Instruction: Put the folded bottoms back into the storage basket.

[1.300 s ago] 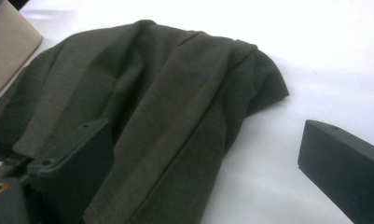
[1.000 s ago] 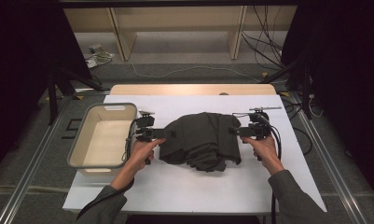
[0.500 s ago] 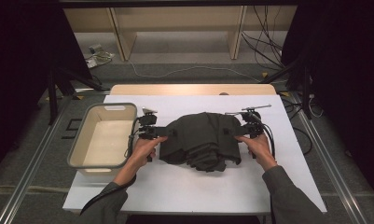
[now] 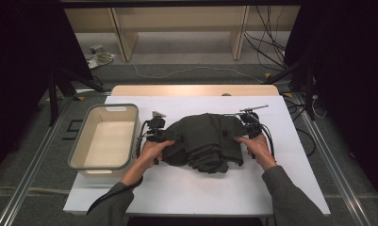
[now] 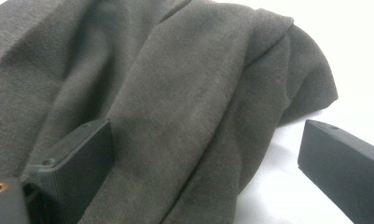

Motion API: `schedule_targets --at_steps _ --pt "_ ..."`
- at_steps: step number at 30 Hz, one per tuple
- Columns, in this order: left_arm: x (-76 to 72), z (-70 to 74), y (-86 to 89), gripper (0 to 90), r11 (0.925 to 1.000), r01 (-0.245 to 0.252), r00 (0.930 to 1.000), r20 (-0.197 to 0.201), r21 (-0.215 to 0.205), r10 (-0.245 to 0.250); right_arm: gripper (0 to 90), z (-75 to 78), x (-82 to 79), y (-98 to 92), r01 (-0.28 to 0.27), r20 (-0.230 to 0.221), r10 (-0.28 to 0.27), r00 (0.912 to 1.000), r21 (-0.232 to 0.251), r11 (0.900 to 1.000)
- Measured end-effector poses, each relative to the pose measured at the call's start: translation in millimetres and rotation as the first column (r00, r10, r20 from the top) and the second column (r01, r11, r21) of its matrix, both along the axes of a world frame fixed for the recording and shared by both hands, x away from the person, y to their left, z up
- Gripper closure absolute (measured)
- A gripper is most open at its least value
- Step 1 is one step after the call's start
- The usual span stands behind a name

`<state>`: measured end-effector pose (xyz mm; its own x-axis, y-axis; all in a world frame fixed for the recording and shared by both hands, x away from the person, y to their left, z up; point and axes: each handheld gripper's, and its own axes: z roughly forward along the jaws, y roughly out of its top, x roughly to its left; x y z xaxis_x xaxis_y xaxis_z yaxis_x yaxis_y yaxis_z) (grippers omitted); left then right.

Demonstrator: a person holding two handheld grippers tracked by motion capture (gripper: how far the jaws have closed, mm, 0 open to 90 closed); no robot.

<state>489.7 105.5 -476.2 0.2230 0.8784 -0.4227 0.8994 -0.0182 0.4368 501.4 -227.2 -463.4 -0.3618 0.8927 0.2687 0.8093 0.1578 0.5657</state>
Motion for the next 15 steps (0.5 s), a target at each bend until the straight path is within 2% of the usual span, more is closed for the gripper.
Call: schedule_targets --at_steps 2,7,10,13,15 --pt "0.1 -1.1 -0.4 7.0 0.9999 0.011 0.9999 0.011 0.005 -0.011 4.2 -1.5 0.7 -0.3 -0.002 -0.003 0.002 1.0 -0.008 1.0" --pt "-0.1 -2.5 -3.3 10.2 0.9997 0.023 0.9997 0.002 -0.004 -0.023 4.2 -4.4 2.8 -2.1 0.006 -0.017 -0.006 0.9998 0.005 1.0" --pt "-0.9 -2.3 -9.3 8.8 0.9992 0.035 0.9994 0.003 0.016 -0.035 4.1 -7.9 4.3 -0.9 0.007 -0.032 -0.007 0.9995 0.006 1.0" --pt "-2.1 -2.1 -17.4 9.2 0.9986 0.053 0.9986 -0.01 -0.009 -0.053 4.1 -10.6 6.0 1.6 0.0 -0.036 0.0 0.9994 -0.003 1.0" --pt "-3.3 -2.1 -23.6 9.7 0.9972 0.074 0.9972 -0.012 -0.006 -0.074 4.2 -11.0 6.2 3.1 -0.003 -0.04 0.003 0.9992 0.006 1.0"
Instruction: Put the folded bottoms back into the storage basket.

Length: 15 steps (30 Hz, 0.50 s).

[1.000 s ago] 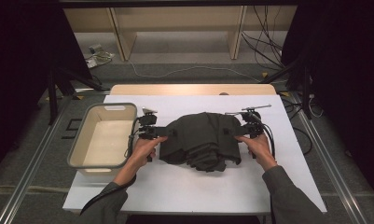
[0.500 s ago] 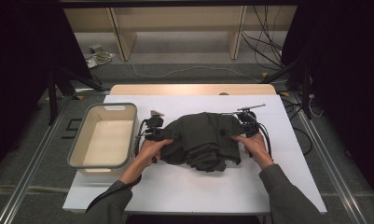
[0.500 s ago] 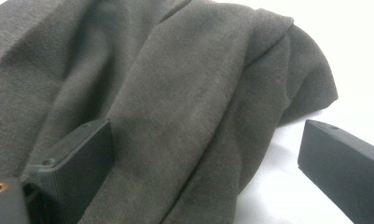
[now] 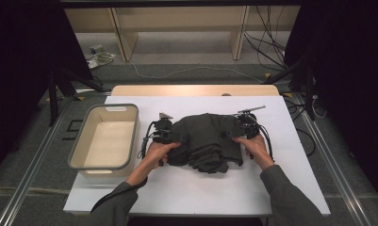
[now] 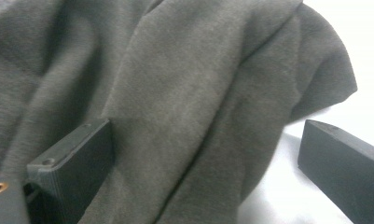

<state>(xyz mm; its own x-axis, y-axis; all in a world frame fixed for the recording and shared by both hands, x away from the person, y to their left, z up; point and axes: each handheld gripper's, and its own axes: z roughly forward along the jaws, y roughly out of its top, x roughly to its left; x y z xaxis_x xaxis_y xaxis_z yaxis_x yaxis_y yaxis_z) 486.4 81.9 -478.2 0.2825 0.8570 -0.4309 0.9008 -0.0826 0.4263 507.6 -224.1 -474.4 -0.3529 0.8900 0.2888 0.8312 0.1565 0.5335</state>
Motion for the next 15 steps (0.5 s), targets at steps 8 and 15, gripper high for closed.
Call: schedule_targets --at_steps 8,15 --pt "-0.4 -0.9 -2.5 17.6 0.9989 0.044 0.9989 0.018 -0.017 -0.044 3.7 -4.9 -0.8 14.5 -0.04 -0.041 0.04 0.9983 0.019 0.999" --pt "-2.6 -3.3 -4.9 47.7 0.9976 0.062 0.9971 0.046 -0.032 -0.06 8.3 -3.8 -0.4 17.9 -0.036 -0.057 0.037 0.9977 0.016 0.999"
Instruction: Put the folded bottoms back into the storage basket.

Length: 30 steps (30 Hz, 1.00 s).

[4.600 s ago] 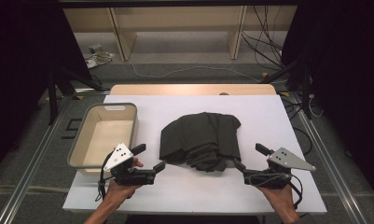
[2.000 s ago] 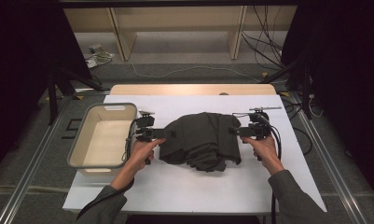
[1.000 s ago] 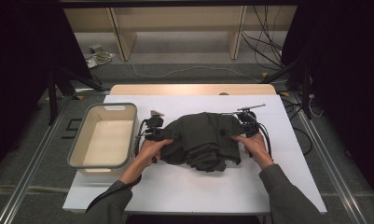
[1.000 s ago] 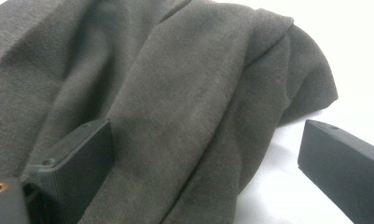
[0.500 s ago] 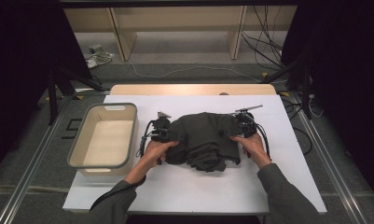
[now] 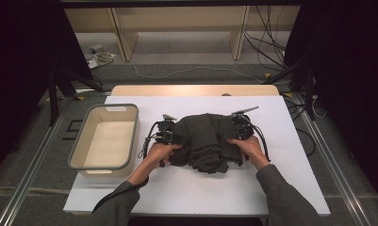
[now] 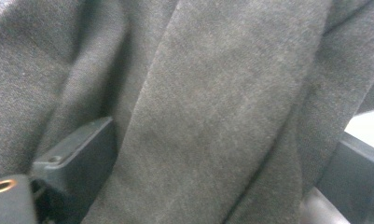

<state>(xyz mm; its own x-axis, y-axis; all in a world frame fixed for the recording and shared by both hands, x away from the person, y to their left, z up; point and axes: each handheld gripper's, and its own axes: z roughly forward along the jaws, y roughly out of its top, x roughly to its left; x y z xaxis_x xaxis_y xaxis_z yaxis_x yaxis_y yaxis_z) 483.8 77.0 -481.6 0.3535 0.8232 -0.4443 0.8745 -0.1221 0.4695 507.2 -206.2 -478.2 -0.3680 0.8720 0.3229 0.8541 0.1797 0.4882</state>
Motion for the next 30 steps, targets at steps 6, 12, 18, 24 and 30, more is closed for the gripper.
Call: schedule_targets --at_steps 6,12,18,24,30 --pt "-2.1 -0.7 -11.1 68.2 0.9995 0.025 0.9995 0.017 0.021 -0.026 33.1 2.2 -2.7 6.2 -0.017 -0.019 0.018 0.9997 0.045 0.999" --pt "-6.8 2.4 -14.0 78.7 0.9982 0.06 0.9967 0.054 0.004 -0.06 63.1 3.6 -5.9 8.1 -0.036 -0.03 0.041 0.9987 0.149 0.988" --pt "-12.5 3.8 -16.5 80.7 0.9979 0.064 0.9932 0.097 -0.006 -0.063 68.0 14.0 -12.1 11.4 -0.052 0.005 0.052 0.9986 0.181 0.982" --pt "-15.6 9.4 -14.5 81.2 0.9971 0.073 0.9924 0.101 -0.021 -0.07 68.5 21.1 -15.8 12.6 -0.056 0.022 0.053 0.9984 0.222 0.973" --pt "-19.0 16.5 -14.6 81.4 0.9964 0.071 0.9915 0.113 -0.047 -0.065 68.7 28.4 -19.8 16.7 -0.053 0.03 0.047 0.9985 0.26 0.964"
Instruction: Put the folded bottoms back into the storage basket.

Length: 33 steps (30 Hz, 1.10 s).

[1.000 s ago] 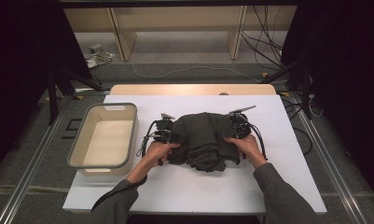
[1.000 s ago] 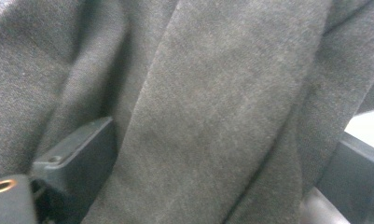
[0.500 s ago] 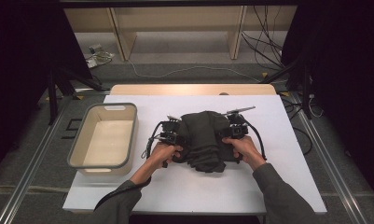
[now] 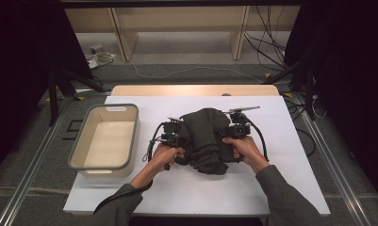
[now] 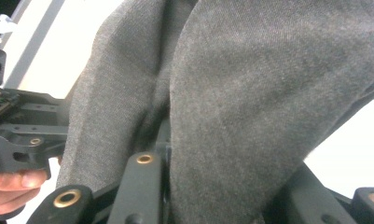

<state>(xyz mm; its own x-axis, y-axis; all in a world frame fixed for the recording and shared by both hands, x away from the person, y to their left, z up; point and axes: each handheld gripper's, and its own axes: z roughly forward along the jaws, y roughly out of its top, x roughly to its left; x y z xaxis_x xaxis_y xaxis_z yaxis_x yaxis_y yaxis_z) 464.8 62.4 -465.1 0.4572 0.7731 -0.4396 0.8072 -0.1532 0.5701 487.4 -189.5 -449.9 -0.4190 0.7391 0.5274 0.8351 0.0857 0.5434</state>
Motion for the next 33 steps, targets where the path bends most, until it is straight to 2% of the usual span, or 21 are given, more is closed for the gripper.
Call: schedule_targets --at_steps 10,16,21,33 --pt "-4.3 18.9 12.2 81.5 0.9992 0.013 0.9992 0.038 -0.038 -0.011 68.9 21.1 -7.1 5.1 -0.006 0.033 0.003 0.9994 0.086 0.996" --pt "-6.9 29.8 18.4 81.3 0.9996 0.01 0.9988 0.049 -0.027 -0.009 68.8 30.5 -11.5 11.2 -0.002 0.053 -0.003 0.9986 0.108 0.994" --pt "-8.3 34.7 22.6 81.3 0.9996 0.0 0.999 0.044 -0.03 0.001 68.7 37.7 -15.3 15.7 -0.003 0.066 -0.005 0.9978 0.125 0.992" --pt "-14.5 56.0 38.8 81.2 0.9996 -0.022 0.9971 0.073 -0.016 0.023 68.6 53.8 -20.5 30.5 -0.016 0.103 0.001 0.9947 0.145 0.989"
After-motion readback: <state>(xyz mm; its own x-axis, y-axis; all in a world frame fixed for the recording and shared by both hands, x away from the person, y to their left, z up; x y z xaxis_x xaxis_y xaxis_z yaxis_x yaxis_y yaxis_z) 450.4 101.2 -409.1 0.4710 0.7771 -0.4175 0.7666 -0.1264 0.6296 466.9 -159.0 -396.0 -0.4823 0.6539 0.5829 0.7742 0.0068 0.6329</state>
